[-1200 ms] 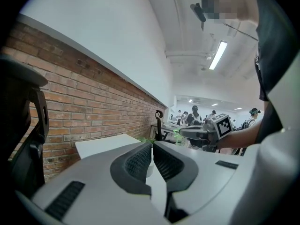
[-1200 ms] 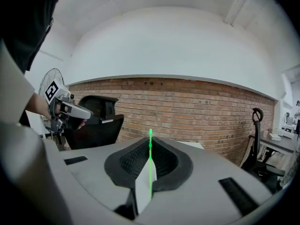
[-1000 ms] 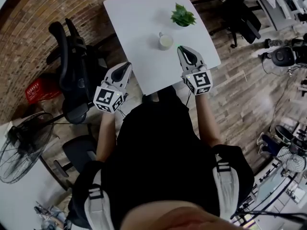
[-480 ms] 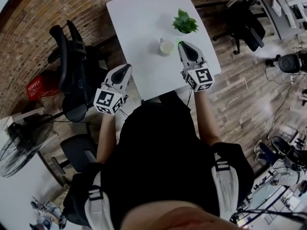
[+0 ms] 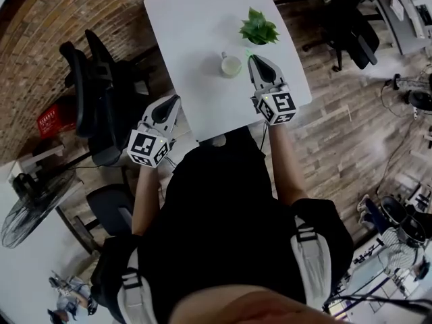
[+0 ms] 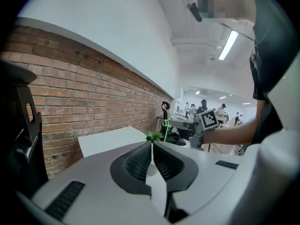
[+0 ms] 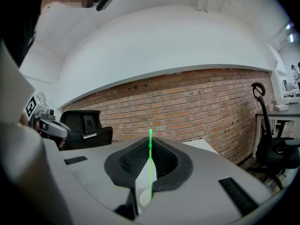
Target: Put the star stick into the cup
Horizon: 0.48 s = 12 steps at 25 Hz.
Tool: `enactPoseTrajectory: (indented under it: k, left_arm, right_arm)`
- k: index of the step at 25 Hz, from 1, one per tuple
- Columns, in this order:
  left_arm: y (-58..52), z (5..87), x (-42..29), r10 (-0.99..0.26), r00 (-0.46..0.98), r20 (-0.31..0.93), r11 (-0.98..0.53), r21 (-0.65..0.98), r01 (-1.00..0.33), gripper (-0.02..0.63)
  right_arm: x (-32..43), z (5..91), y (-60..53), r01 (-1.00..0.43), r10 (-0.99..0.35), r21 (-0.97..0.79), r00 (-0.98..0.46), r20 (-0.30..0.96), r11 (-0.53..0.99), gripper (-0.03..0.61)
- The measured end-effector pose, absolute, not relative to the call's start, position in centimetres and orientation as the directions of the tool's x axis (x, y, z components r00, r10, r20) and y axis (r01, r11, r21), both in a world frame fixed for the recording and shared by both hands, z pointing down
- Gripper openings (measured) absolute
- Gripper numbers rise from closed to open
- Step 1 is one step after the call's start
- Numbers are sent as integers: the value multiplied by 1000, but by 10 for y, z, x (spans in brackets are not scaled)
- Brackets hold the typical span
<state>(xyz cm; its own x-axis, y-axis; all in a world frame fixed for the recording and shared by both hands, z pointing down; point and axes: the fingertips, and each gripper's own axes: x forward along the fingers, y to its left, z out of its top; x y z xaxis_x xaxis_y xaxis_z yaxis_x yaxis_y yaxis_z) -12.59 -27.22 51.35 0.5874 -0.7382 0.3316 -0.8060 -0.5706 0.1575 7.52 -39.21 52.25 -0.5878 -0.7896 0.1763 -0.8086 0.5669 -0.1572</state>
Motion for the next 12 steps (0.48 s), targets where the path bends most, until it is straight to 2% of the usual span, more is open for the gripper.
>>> enactPoseTrajectory:
  k: [12]
  left_arm:
    - [-291,519,-108,-706,600,375,-596,142,-790,29]
  right_arm:
    - [88,574,-402,-808,-779,-264,-583,232,526,11]
